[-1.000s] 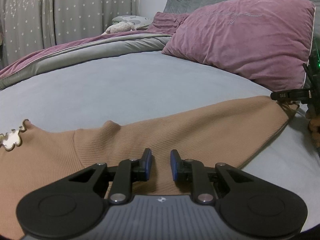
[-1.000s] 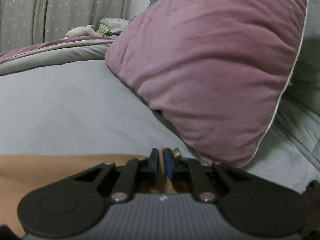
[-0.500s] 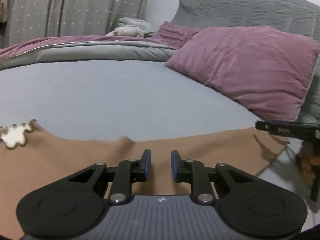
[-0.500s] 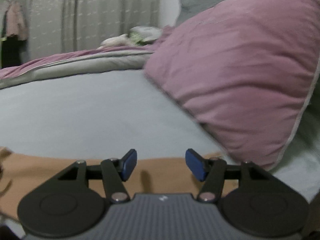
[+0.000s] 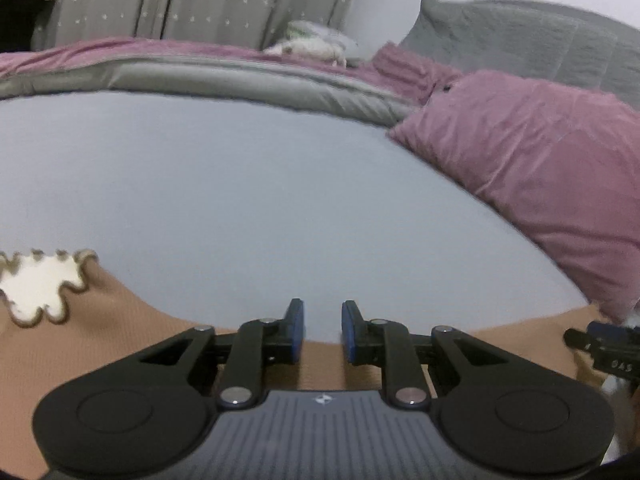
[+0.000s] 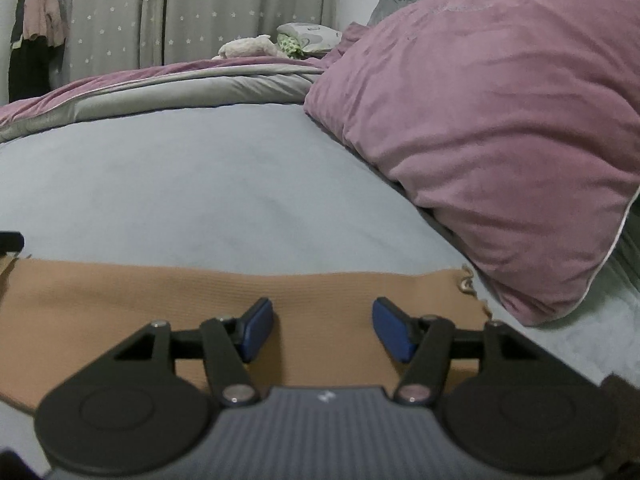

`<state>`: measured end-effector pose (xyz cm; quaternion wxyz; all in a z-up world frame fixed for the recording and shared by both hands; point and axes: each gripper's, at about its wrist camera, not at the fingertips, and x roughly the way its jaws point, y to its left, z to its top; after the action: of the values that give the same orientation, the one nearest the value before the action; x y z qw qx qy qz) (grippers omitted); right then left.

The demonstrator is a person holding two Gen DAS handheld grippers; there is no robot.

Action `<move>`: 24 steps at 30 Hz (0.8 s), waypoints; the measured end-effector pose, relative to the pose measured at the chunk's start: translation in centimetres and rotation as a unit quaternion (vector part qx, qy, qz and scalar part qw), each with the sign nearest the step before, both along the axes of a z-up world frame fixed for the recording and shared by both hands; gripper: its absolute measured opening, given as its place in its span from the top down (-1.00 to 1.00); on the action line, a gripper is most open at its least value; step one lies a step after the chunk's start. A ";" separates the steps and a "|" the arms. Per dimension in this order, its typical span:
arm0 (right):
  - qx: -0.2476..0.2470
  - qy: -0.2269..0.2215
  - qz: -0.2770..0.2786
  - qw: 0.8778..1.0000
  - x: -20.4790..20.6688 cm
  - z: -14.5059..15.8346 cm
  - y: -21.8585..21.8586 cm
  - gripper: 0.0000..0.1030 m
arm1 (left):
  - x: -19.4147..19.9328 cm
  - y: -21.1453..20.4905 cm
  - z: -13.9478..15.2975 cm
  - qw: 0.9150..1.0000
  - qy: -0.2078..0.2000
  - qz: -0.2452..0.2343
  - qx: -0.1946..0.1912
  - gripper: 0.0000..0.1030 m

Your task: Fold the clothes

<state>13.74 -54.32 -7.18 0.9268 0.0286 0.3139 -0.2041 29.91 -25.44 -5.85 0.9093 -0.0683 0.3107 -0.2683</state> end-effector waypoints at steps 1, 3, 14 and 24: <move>0.005 -0.003 0.001 1.000 -0.3 0.2 0.1 -0.13 | -0.5 0.2 0.1 1.000 -0.006 -0.002 -0.001 0.54; 0.020 -0.010 0.007 1.000 -0.2 0.4 -0.1 -0.13 | -1.5 1.1 0.3 1.000 -0.013 -0.004 0.004 0.53; 0.044 -0.032 0.056 0.997 -0.5 1.9 1.6 -0.16 | -5.2 6.6 0.8 0.999 -0.037 0.008 0.031 0.49; 0.043 -0.030 0.154 0.987 -0.3 2.6 7.5 -0.18 | -7.7 11.0 -0.7 0.998 -0.023 -0.004 0.056 0.42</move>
<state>13.39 -46.87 -4.60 0.9542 0.0262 0.2947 -0.0441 22.18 -14.43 -6.53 0.9175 -0.0104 0.3048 -0.2554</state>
